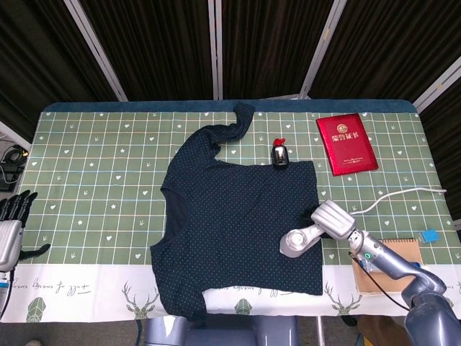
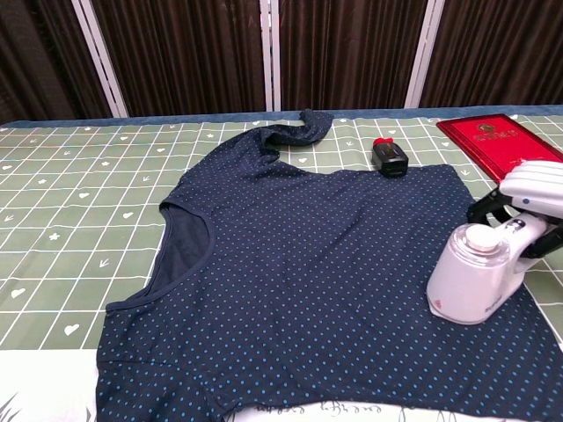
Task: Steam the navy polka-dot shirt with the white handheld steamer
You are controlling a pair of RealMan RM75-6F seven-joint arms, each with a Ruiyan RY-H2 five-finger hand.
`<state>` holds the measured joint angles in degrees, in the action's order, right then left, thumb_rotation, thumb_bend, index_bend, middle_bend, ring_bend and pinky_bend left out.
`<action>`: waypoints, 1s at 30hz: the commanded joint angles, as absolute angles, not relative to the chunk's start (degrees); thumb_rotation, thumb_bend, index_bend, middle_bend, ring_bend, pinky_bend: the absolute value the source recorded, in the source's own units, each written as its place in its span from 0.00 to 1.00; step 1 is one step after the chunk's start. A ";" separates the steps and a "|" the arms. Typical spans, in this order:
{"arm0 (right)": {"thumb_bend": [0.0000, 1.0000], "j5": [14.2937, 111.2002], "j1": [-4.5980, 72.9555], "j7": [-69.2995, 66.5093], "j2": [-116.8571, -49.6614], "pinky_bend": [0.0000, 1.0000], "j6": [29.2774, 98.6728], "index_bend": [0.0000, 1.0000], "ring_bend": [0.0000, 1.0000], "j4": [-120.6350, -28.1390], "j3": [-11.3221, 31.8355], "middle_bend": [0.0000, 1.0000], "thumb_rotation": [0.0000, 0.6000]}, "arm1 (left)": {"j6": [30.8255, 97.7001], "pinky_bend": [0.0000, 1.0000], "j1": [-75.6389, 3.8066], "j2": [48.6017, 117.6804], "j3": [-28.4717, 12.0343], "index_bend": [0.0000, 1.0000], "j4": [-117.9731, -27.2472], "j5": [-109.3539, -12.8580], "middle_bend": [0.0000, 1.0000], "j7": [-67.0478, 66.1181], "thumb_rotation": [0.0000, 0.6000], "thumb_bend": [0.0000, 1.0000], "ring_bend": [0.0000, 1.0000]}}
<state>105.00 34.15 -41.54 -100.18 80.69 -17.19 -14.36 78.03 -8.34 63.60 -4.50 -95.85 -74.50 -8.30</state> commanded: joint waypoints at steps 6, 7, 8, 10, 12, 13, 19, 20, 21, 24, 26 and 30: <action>0.78 108.90 34.10 -41.06 -100.88 0.95 85.72 0.83 0.67 -18.84 -17.30 0.65 1.00 | 78.09 0.00 -8.33 63.61 -4.47 0.00 -95.94 -74.58 0.00 -8.31 1.00 0.00 0.00; 0.78 109.20 34.10 -40.84 -100.89 0.95 86.17 0.83 0.67 -19.17 -17.50 0.65 1.00 | 78.09 0.00 -8.34 63.59 -4.48 0.00 -95.94 -74.56 0.00 -8.30 1.00 0.00 0.00; 0.78 109.49 34.10 -40.61 -100.90 0.95 86.62 0.83 0.67 -19.52 -17.69 0.65 1.00 | 78.08 0.00 -8.34 63.58 -4.48 0.00 -95.94 -74.56 0.00 -8.29 1.00 0.00 0.00; 0.78 110.04 34.12 -40.04 -100.89 0.95 87.49 0.83 0.67 -20.23 -18.03 0.65 1.00 | 78.06 0.00 -8.34 63.59 -4.47 0.00 -95.94 -74.57 0.00 -8.25 1.00 0.00 0.00; 0.78 111.13 34.11 -38.66 -100.86 0.95 89.16 0.83 0.67 -21.62 -18.68 0.65 1.00 | 78.10 0.00 -8.34 63.55 -4.48 0.00 -95.94 -74.61 0.00 -8.23 1.00 0.00 0.00; 0.78 111.53 34.11 -38.03 -100.80 0.95 89.71 0.83 0.67 -22.16 -18.90 0.65 1.00 | 78.10 0.00 -8.34 63.55 -4.47 0.00 -95.94 -74.62 0.00 -8.23 1.00 0.00 0.00; 0.78 112.71 33.62 -33.71 -100.16 0.95 91.58 0.83 0.67 -24.34 -19.41 0.65 1.00 | 78.14 0.00 -8.32 63.53 -4.43 0.00 -95.97 -74.70 0.00 -8.18 1.00 0.00 0.00; 0.78 112.37 33.36 -33.39 -100.02 0.95 91.32 0.83 0.67 -24.24 -19.18 0.65 1.00 | 78.16 0.00 -8.31 63.53 -4.41 0.00 -95.97 -74.73 0.00 -8.20 1.00 0.00 0.00; 0.78 112.04 33.21 -33.40 -99.92 0.95 91.05 0.83 0.67 -24.10 -18.95 0.65 1.00 | 78.16 0.00 -8.30 63.54 -4.39 0.00 -95.96 -74.75 0.00 -8.21 1.00 0.00 0.00; 0.78 110.73 32.66 -34.42 -99.49 0.95 90.05 0.83 0.67 -23.02 -18.10 0.65 1.00 | 78.19 0.00 -8.30 63.54 -4.35 0.00 -96.02 -74.85 0.00 -8.21 1.00 0.00 0.00; 0.78 109.34 32.02 -35.90 -99.06 0.95 89.03 0.83 0.67 -21.46 -17.25 0.65 1.00 | 78.21 0.00 -8.30 63.56 -4.32 0.00 -96.05 -74.90 0.00 -8.25 1.00 0.00 0.00; 0.78 107.76 31.16 -38.06 -98.80 0.95 87.70 0.83 0.67 -18.91 -16.28 0.65 1.00 | 78.19 0.00 -8.30 63.60 -4.27 0.00 -96.07 -74.91 0.00 -8.35 1.00 0.00 0.00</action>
